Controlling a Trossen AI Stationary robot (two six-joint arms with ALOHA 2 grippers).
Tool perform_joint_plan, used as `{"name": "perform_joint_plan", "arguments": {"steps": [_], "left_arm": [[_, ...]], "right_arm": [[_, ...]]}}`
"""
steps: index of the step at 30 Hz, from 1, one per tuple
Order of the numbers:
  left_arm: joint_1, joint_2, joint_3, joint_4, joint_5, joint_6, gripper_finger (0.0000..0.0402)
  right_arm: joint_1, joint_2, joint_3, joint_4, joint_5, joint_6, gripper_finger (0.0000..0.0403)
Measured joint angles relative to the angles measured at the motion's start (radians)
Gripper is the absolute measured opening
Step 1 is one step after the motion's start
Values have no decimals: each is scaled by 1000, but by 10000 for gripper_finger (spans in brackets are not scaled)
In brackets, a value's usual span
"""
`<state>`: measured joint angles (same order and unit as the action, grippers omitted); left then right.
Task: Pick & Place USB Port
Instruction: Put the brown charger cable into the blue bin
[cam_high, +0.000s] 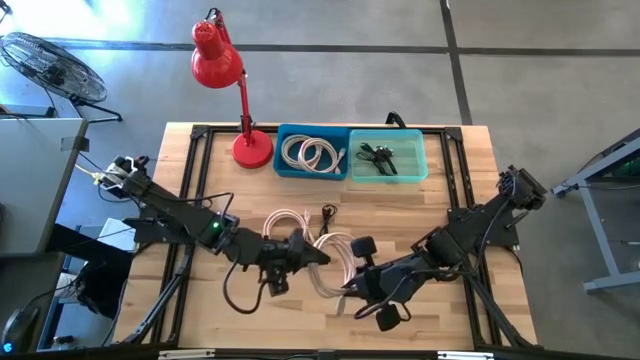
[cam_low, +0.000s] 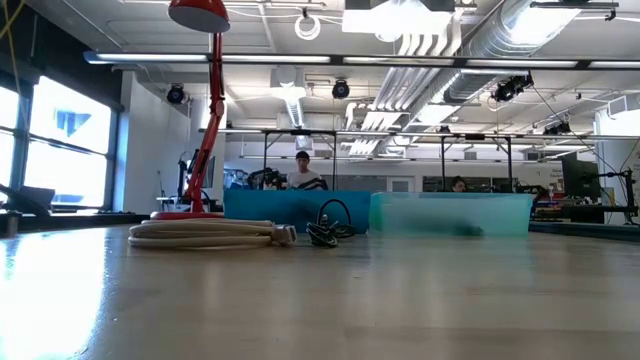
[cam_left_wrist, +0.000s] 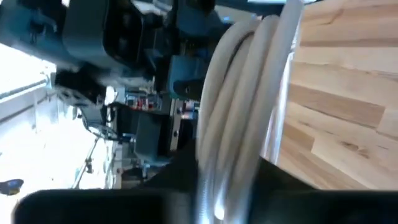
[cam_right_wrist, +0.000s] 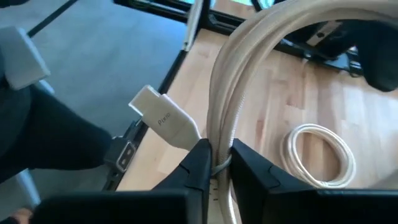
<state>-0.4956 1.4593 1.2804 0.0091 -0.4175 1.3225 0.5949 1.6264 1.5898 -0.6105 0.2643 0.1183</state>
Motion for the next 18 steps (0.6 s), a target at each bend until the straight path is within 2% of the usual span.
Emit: {"name": "perform_joint_plan", "arguments": {"steps": [1,7,10,13,18], "left_arm": [[1,0,0,1,-6,-3,46],[-3,0,0,19,-144,-11,50],[-2,0,0,26,-195,-13,50],[-2,-1,1,26,-254,-8,50],[7,-1,0,7,-496,57,50]], "right_arm": [[0,0,0,1,19,9,44],[7,-12,0,-12,105,61,89],[17,-41,0,-7,126,66,96],[33,-77,0,-13,190,101,95],[61,-173,0,-55,297,87,79]]}}
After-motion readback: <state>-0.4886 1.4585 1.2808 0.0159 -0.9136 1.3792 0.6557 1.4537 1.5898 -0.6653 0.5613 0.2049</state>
